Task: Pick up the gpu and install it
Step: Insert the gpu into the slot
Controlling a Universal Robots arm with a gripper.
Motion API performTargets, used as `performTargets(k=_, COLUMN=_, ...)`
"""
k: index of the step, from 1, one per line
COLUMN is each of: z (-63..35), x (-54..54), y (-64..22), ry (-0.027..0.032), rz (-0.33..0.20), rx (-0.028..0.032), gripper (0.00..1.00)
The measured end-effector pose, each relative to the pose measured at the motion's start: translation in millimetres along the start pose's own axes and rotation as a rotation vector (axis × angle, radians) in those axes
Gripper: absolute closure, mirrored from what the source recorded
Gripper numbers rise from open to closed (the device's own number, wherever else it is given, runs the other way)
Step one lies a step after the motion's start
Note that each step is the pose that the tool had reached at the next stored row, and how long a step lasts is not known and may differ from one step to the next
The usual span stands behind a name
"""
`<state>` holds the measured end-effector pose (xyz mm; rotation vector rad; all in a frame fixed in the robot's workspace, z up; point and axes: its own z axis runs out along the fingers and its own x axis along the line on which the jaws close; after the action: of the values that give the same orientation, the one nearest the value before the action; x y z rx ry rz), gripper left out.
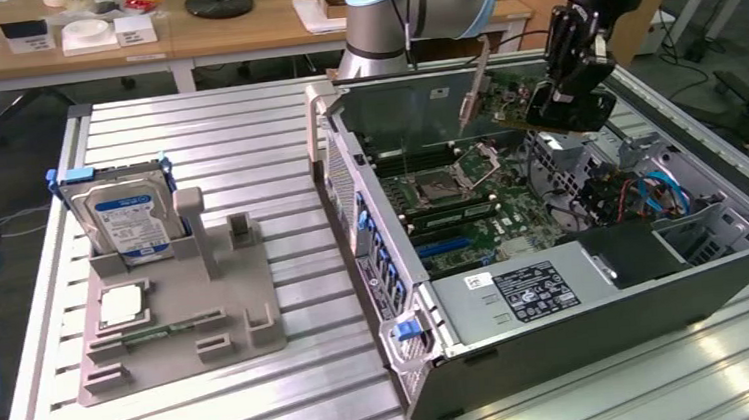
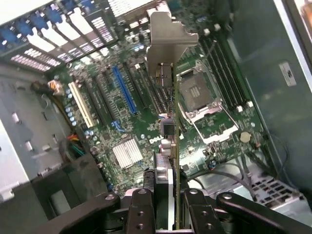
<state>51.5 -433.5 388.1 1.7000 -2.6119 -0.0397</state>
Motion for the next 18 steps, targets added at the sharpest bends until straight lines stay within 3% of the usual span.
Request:
performTargets(k=7, z=0.7, x=-0.5, y=0.2, ry=-0.0002, rz=-0.012, rx=0.0006, gripper=0.72)
performTargets(k=18, z=9.8, x=-0.9, y=0.4, ry=0.0004, rz=-0.137, rx=0.011, gripper=0.72)
